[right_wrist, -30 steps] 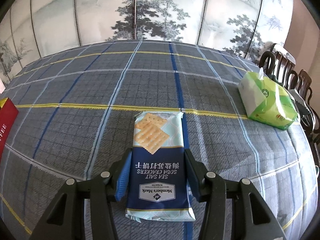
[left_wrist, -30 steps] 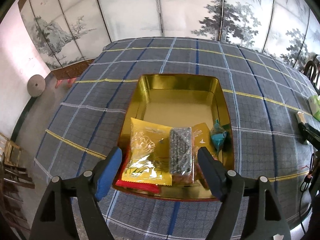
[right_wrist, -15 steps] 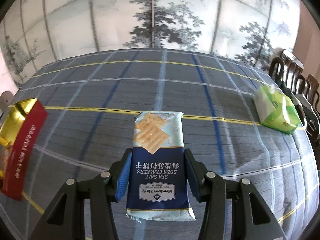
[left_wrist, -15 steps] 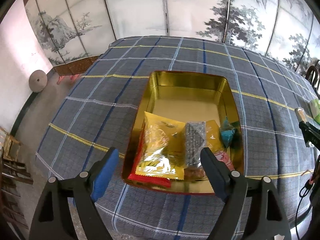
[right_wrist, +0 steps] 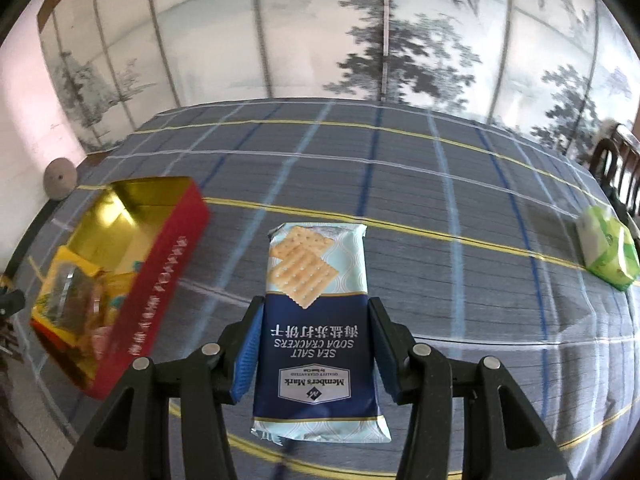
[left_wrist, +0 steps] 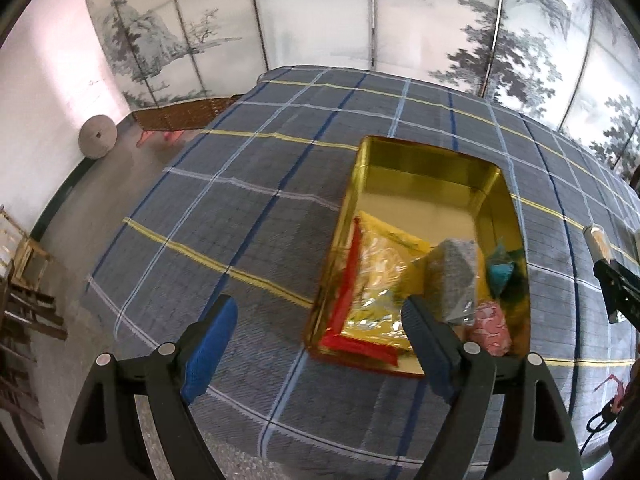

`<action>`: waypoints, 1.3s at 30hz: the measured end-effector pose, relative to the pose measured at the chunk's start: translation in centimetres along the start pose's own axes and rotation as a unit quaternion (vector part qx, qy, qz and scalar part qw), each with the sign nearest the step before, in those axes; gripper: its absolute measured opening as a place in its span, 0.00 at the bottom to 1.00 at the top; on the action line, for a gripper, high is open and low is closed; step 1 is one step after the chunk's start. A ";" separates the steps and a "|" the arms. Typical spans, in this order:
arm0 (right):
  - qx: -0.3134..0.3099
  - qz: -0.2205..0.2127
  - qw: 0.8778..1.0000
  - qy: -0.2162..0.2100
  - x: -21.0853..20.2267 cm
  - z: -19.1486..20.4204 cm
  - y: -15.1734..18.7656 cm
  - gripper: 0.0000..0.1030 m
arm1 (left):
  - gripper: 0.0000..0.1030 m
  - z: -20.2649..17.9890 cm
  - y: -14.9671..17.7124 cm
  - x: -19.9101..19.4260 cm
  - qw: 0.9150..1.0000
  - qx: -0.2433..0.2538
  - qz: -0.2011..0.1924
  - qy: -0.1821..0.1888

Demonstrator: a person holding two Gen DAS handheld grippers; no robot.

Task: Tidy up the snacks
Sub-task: 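Carry the soda crackers packet into the gold tin with the right tool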

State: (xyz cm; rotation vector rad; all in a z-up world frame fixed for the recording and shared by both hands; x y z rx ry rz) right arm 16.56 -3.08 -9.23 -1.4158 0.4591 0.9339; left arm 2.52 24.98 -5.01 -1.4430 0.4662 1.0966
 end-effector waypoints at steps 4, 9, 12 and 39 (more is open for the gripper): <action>-0.010 0.006 1.000 -0.014 -0.2 2.7 0.4 0.49 | 0.79 1.2 0.5 0.2 1.000 -0.012 0.004 -0.007; -0.020 0.012 0.999 -0.041 -0.4 6.1 0.9 0.49 | 0.79 2.3 0.9 0.3 1.000 -0.020 0.005 -0.014; -0.031 0.009 0.998 -0.050 -0.9 8.2 1.0 0.49 | 0.79 2.9 1.1 0.2 1.000 -0.025 0.005 -0.017; -0.091 0.031 0.994 -0.049 1.0 17.6 3.8 0.49 | 0.81 6.3 3.0 -0.3 0.998 -0.042 0.010 -0.037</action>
Point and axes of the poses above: each gripper's, at about its wrist camera, not at the fingertips, and x roughly the way its jaws point, z to its left, y to its underside, the point moved 10 cm from there along x, roughly the way its jaws point, and after that the axes turned 8 degrees about x, right-handed, at the moved point
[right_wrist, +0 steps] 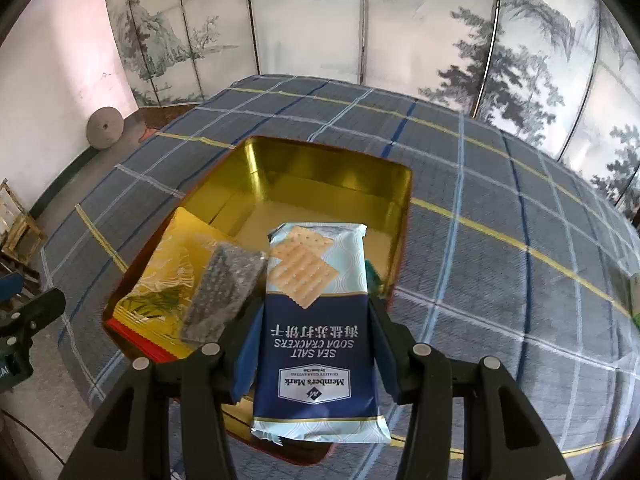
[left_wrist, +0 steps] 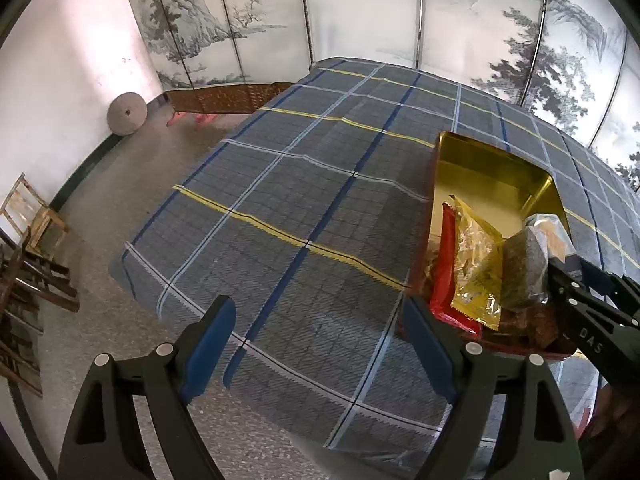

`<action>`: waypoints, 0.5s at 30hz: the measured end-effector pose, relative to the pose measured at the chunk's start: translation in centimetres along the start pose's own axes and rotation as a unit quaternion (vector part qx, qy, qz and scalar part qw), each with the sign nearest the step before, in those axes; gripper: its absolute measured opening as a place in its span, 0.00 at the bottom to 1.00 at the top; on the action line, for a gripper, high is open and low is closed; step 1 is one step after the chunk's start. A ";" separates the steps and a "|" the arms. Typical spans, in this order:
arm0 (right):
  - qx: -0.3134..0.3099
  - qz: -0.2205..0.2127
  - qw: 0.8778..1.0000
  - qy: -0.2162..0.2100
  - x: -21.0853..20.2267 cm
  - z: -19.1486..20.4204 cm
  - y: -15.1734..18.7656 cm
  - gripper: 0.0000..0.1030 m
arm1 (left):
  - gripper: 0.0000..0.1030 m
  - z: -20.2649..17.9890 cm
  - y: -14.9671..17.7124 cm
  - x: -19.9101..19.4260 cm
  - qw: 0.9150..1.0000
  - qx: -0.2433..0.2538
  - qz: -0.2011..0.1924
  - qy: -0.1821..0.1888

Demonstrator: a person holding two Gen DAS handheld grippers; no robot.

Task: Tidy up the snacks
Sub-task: 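Carry the soda crackers packet into the gold tin with the right tool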

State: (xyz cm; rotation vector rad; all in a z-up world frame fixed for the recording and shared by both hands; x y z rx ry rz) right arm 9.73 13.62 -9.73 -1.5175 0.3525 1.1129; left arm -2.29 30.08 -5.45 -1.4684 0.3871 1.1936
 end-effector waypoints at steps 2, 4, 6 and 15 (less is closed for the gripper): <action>-0.002 -0.001 1.000 0.005 0.1 0.1 0.0 0.49 | 0.81 0.0 0.0 0.0 1.000 0.002 0.000 -0.004; -0.001 -0.001 1.000 0.006 0.2 0.0 0.0 0.49 | 0.81 0.0 0.1 0.1 1.000 0.004 0.002 -0.004; -0.003 0.000 1.000 0.010 0.4 0.0 0.0 0.49 | 0.81 -0.1 0.1 0.1 1.000 0.004 0.004 -0.003; -0.011 -0.003 1.000 0.012 0.6 0.4 0.3 0.51 | 0.82 -0.9 0.1 -0.1 1.000 0.013 0.002 -0.002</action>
Point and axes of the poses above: each gripper's, at about its wrist camera, not at the fingertips, and x roughly the way its jaws point, z to its left, y to its underside, the point moved 10 cm from there along x, roughly the way its jaws point, and after that the axes turned 8 degrees about x, right-handed, at the moved point
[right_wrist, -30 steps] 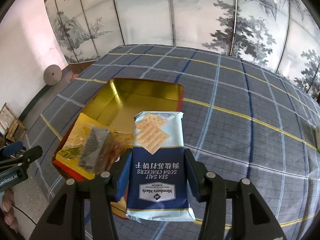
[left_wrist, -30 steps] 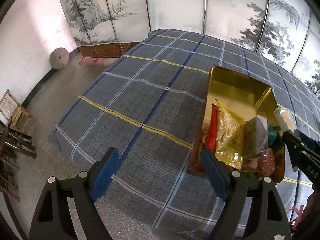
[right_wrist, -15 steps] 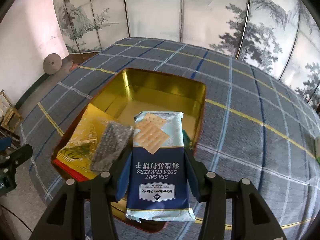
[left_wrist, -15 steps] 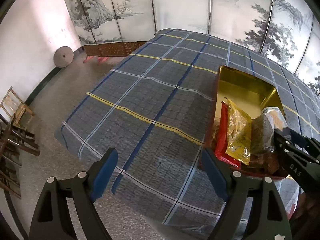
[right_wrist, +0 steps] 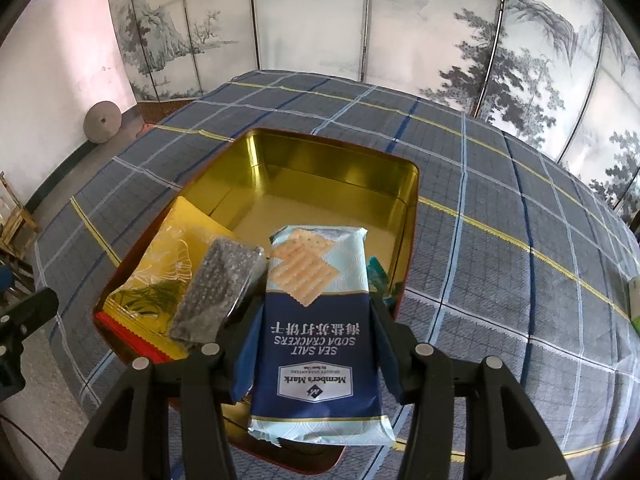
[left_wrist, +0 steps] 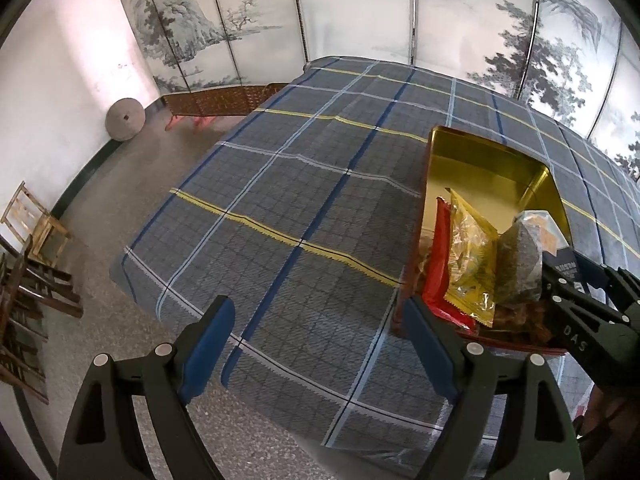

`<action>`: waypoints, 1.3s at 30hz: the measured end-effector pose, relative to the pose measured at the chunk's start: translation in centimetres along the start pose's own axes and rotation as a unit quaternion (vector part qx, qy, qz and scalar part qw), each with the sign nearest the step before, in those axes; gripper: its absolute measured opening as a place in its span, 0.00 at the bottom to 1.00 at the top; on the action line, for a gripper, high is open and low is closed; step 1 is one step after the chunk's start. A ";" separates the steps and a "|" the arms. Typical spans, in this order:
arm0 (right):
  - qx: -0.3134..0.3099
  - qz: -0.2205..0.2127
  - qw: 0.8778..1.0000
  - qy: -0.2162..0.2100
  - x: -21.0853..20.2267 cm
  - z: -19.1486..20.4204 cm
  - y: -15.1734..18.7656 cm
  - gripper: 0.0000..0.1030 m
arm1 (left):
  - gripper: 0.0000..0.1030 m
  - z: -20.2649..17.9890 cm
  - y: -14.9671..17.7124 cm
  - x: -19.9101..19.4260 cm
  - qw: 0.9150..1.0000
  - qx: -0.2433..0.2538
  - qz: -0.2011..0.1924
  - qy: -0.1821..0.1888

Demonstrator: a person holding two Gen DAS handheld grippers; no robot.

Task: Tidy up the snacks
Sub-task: 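Carry the soda crackers packet into the gold tin with the right tool, then open the right tool to release the crackers packet in the tin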

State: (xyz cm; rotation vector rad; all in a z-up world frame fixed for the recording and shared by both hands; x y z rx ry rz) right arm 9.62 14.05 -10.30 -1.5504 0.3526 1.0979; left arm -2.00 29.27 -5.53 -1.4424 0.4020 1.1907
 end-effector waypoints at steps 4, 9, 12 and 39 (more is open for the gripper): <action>0.004 0.004 1.000 -0.006 0.1 -0.1 0.1 0.52 | 0.82 -0.4 -0.1 -0.1 1.000 0.004 0.000 0.000; -0.002 0.004 1.000 -0.006 -0.1 0.1 0.3 0.57 | 0.83 -0.8 -0.1 -0.3 1.000 0.009 -0.001 0.003; -0.006 -0.001 1.000 -0.007 -0.5 0.2 0.3 0.63 | 0.83 -1.0 -0.2 -0.5 1.000 0.010 -0.002 0.005; 0.036 -0.009 0.999 -0.022 -4.5 -2.7 2.5 0.81 | 0.86 -3.9 -0.6 -2.5 0.999 0.037 -0.014 0.015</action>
Point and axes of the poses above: each gripper's, at about its wrist camera, not at the fingertips, and x roughly the way its jaws point, z to its left, y to its underside, the point moved 10 cm from there along x, roughly the way its jaws point, and after that the axes turned 8 degrees about x, right-handed, at the moved point
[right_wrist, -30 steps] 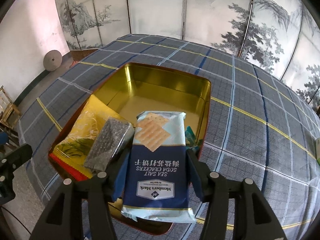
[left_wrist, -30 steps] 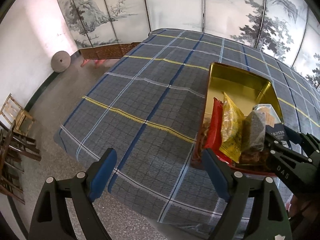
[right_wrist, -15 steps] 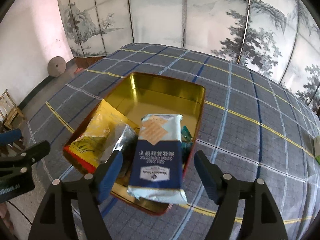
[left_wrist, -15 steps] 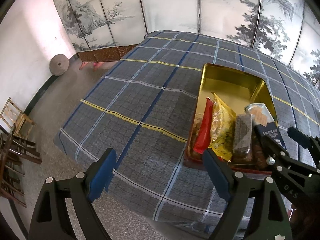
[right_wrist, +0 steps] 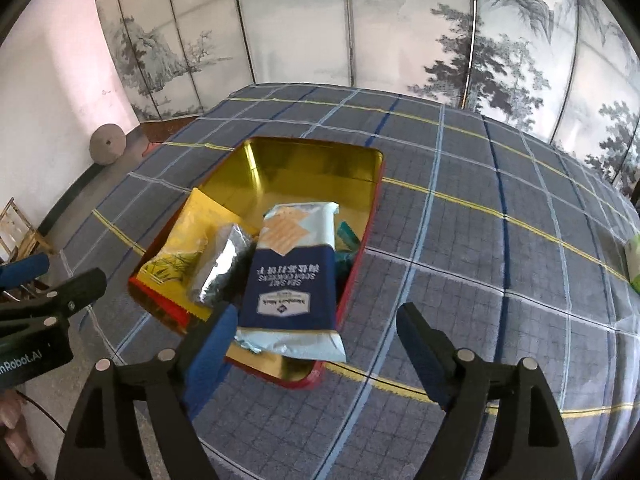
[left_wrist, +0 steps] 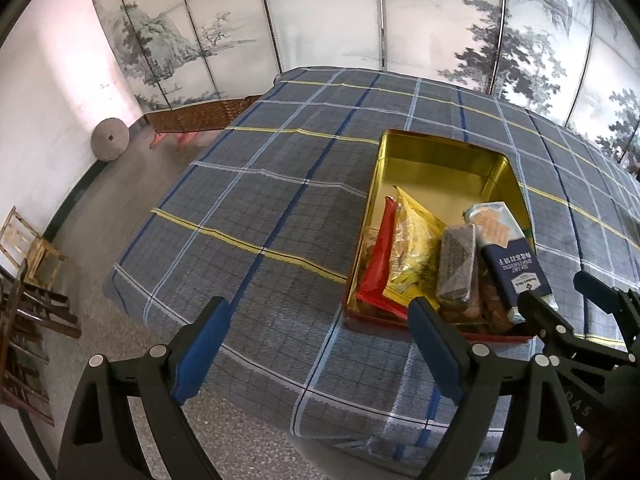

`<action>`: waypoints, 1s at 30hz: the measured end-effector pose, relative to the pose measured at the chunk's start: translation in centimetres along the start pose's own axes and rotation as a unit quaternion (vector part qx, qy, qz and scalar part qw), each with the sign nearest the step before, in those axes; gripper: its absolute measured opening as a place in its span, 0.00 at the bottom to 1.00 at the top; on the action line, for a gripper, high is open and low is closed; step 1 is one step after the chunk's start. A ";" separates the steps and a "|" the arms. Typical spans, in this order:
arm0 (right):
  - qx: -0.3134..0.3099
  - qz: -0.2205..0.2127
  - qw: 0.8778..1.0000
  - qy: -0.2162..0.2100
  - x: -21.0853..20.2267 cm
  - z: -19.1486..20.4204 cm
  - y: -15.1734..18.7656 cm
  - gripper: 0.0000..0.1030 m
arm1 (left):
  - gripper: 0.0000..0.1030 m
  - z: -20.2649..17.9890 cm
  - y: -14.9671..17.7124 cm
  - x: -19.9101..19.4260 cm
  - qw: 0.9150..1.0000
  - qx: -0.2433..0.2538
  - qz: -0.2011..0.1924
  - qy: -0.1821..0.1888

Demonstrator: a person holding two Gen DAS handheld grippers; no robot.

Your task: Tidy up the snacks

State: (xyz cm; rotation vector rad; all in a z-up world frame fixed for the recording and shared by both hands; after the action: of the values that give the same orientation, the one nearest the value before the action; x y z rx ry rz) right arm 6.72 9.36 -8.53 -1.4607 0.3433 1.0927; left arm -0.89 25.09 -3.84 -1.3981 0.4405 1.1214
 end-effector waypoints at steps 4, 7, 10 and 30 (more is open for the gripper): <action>-0.005 0.003 1.000 0.003 -0.2 -0.2 0.3 0.81 | 0.86 -0.4 -0.1 -0.1 1.000 0.003 -0.002 0.001; -0.011 0.007 1.000 0.004 -0.1 -0.1 0.5 0.81 | 0.86 -0.6 -0.1 -0.1 1.000 0.004 -0.001 0.003; -0.016 0.012 1.000 0.004 0.0 0.0 0.9 0.81 | 0.86 -0.7 0.0 -0.1 1.000 0.006 0.000 0.002; -0.026 0.026 0.999 0.009 0.2 0.2 1.9 0.82 | 0.86 -1.2 0.1 -0.1 1.000 0.013 0.001 0.001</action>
State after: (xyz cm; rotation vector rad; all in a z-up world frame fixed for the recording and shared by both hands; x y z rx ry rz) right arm 5.27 9.16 -9.81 -1.5157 0.3697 1.1394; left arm -0.59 23.94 -4.09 -1.3769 0.4553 1.1129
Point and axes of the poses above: each gripper's, at about its wrist camera, not at the fingertips, and x roughly the way its jaws point, z to its left, y to its underside, the point moved 10 cm from there along x, roughly the way its jaws point, and after that the axes turned 8 degrees about x, right-handed, at the moved point
